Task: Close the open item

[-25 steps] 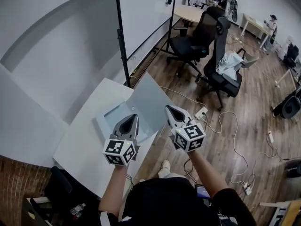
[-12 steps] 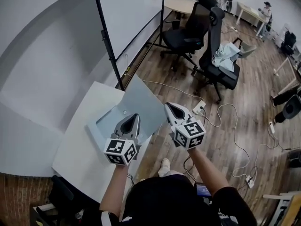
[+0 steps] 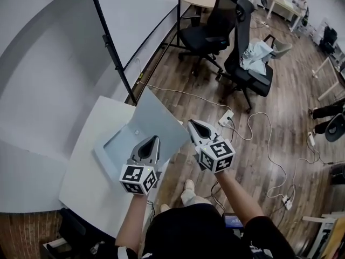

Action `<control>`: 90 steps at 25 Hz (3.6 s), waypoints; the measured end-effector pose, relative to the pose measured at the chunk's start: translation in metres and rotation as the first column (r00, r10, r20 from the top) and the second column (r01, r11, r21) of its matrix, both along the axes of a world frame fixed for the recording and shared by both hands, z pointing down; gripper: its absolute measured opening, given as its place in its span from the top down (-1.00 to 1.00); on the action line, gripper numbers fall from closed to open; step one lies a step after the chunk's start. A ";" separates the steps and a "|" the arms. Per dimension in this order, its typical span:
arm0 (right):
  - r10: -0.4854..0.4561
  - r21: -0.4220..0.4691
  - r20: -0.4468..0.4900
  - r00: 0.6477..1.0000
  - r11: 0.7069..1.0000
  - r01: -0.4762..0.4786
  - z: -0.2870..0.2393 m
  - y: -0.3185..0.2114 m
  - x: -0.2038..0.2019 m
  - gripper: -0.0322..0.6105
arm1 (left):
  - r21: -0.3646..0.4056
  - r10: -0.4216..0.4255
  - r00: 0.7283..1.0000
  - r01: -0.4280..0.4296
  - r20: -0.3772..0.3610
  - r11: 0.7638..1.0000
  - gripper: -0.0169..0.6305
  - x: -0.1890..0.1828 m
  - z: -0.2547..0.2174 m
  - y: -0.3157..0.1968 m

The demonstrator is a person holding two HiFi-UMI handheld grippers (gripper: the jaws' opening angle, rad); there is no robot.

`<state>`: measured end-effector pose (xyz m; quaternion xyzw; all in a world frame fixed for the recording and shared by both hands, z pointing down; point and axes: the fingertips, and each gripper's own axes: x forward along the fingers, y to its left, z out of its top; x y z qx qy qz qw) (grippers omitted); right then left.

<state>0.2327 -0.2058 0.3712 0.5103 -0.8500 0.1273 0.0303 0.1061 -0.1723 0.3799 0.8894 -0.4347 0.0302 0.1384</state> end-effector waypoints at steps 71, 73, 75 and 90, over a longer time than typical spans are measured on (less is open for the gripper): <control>-0.216 -0.179 0.131 0.968 0.955 0.237 0.093 -0.044 -0.067 0.78 | -0.112 -0.159 0.987 0.159 0.009 0.981 0.91 -0.051 0.074 -0.043; -0.239 -0.174 0.139 0.961 0.949 0.261 0.090 -0.041 -0.076 0.78 | -0.111 -0.169 0.985 0.169 0.010 0.979 0.91 -0.056 0.075 -0.040; -0.259 -0.169 0.141 0.956 0.945 0.281 0.088 -0.039 -0.085 0.78 | -0.111 -0.180 0.984 0.180 0.011 0.977 0.91 -0.063 0.074 -0.036; -0.368 -0.168 0.127 0.921 0.907 0.386 0.088 -0.029 -0.129 0.78 | -0.101 -0.278 0.960 0.278 0.016 0.955 0.91 -0.102 0.071 -0.015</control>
